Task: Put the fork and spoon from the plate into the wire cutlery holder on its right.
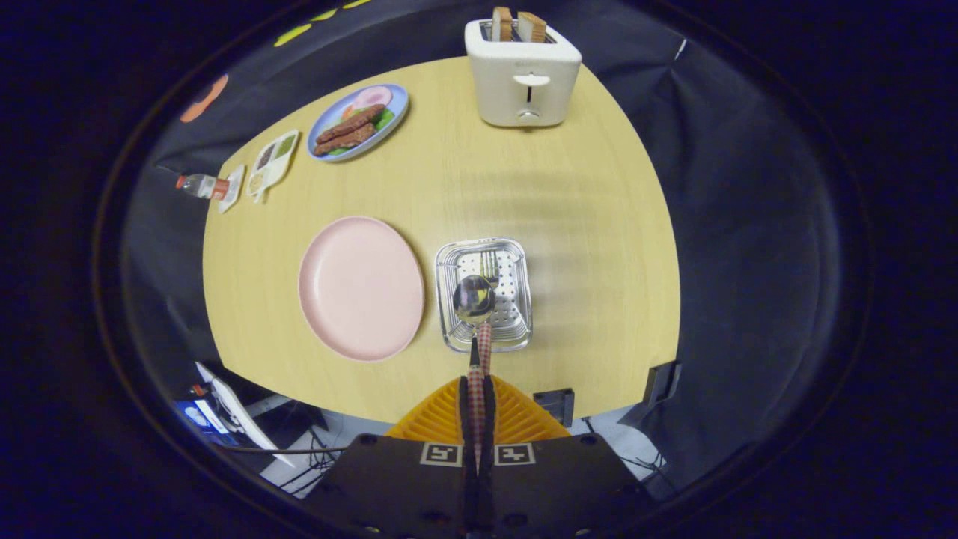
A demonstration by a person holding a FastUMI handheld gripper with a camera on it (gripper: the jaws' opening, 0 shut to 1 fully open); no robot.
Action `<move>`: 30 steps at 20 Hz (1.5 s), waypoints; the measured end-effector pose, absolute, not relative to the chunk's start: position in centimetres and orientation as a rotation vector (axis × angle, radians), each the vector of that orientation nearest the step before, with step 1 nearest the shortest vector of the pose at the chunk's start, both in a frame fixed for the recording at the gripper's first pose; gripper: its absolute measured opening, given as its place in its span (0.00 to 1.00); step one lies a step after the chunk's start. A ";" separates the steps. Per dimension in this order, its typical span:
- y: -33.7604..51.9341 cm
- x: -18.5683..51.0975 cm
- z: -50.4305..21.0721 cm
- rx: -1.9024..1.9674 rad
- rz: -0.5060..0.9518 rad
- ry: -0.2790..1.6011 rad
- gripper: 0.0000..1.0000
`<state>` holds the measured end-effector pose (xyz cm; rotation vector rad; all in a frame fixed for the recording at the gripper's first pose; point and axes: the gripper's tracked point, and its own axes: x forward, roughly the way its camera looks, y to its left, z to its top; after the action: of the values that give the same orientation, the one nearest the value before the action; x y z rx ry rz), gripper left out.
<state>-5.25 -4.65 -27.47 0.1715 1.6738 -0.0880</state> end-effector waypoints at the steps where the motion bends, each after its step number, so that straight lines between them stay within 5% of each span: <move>1: -4.9 -4.8 -27.8 0.165 -0.101 1.684 0.01; 12: -3.5 -2.6 -30.6 0.229 -0.107 1.694 0.08; 14: -3.6 -2.0 -30.4 0.231 -0.090 1.655 0.15; 21: -4.1 1.5 -27.0 0.218 -0.037 1.387 0.74; 25: -3.6 4.7 -22.2 0.171 0.016 1.098 0.89; 30: -2.0 7.4 -14.4 0.146 0.077 0.749 0.90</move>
<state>7.38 -1.95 -14.36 0.1465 0.7493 0.0765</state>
